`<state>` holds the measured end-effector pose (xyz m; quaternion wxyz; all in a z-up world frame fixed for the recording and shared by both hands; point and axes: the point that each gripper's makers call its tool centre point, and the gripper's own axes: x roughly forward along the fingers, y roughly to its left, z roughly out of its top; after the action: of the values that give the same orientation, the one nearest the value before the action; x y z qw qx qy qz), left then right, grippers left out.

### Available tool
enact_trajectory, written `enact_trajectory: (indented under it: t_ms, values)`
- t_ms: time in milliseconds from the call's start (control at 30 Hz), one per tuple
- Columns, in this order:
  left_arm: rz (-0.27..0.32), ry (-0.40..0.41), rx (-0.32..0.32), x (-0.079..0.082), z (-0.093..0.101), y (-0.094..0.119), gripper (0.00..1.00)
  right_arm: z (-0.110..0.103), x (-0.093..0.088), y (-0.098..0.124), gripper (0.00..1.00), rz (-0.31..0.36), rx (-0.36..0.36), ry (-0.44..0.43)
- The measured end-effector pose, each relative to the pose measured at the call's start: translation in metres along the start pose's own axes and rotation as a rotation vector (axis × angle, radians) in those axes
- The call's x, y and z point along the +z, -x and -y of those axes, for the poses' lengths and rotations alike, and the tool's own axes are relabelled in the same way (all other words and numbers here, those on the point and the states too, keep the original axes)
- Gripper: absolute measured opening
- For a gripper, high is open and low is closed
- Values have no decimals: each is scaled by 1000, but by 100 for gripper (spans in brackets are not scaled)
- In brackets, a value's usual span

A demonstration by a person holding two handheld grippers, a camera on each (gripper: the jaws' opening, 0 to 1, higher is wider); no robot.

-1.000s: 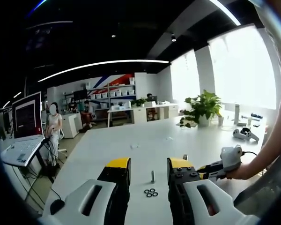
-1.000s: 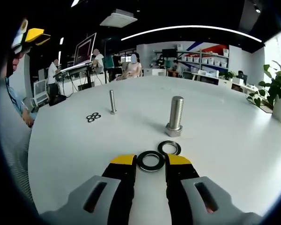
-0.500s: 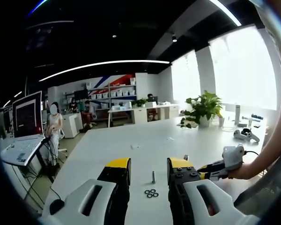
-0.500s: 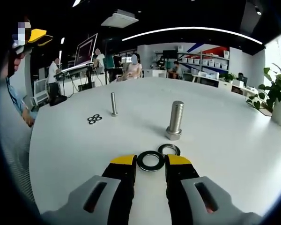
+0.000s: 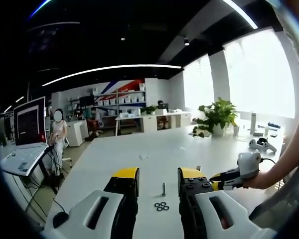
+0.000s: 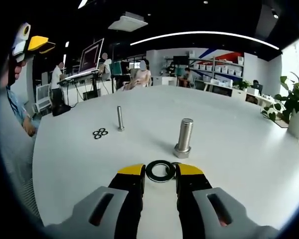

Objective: Place the washer onto the threaded stud by aligning its center hole with the stud, sliding it down to the base, and recovering from edge contact or off-axis alignment until the washer reaches the visible bottom stop.

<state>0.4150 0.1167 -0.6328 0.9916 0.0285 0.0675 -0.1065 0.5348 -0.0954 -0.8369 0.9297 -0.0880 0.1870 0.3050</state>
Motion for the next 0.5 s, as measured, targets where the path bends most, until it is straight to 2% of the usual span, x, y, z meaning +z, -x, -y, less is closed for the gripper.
enact_trajectory:
  t_ms: [500]
  values:
    - [13, 2, -3, 5, 0, -1, 29, 9, 27, 7, 26, 32, -11, 15]
